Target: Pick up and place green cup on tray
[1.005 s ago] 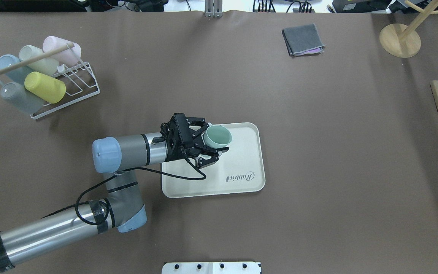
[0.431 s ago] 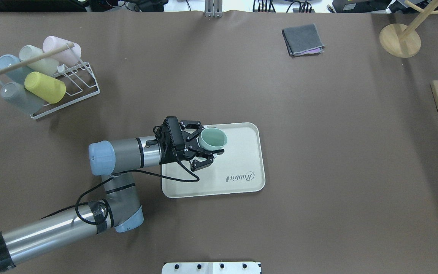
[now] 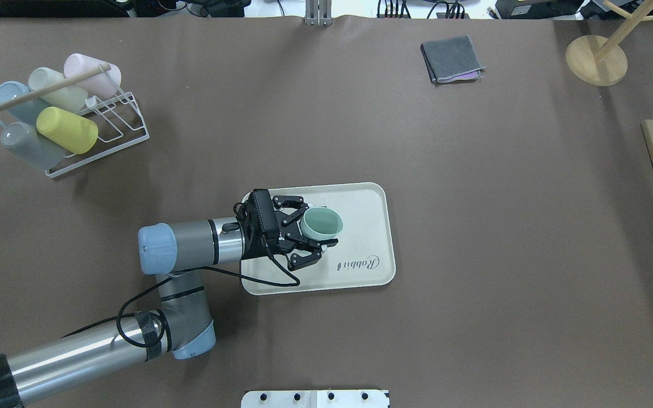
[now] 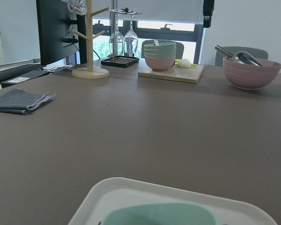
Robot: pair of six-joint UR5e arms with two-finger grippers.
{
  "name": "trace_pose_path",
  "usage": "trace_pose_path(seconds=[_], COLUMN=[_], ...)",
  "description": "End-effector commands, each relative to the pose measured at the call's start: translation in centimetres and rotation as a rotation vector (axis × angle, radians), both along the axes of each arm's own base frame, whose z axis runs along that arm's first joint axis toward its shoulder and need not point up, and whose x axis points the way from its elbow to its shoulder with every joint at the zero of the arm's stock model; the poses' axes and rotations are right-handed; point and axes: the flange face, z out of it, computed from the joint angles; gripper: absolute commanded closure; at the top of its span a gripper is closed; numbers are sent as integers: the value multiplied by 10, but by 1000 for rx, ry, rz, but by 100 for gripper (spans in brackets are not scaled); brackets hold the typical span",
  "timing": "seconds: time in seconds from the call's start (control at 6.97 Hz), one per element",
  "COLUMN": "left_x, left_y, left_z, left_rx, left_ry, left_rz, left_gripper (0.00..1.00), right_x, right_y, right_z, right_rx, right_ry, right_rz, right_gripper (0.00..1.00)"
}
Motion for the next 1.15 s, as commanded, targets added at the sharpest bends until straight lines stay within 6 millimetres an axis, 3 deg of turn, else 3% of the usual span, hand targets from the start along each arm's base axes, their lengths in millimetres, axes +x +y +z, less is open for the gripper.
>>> trace_pose_path(seconds=[0.0,0.43,1.0], left_x=[-1,-30,-35], left_y=[-2,0,9], left_z=[2,45,20], left_rx=[7,36,45], left_ry=[-8,-44,-5], left_rz=[-12,-39,-29], left_gripper=[2,2,2], right_x=[0,0,-1], right_y=[0,-1,0], right_z=[-1,-1,-2], right_rx=[1,3,2], right_ry=[0,-2,-17], right_rz=[0,0,0], right_gripper=[0,0,0])
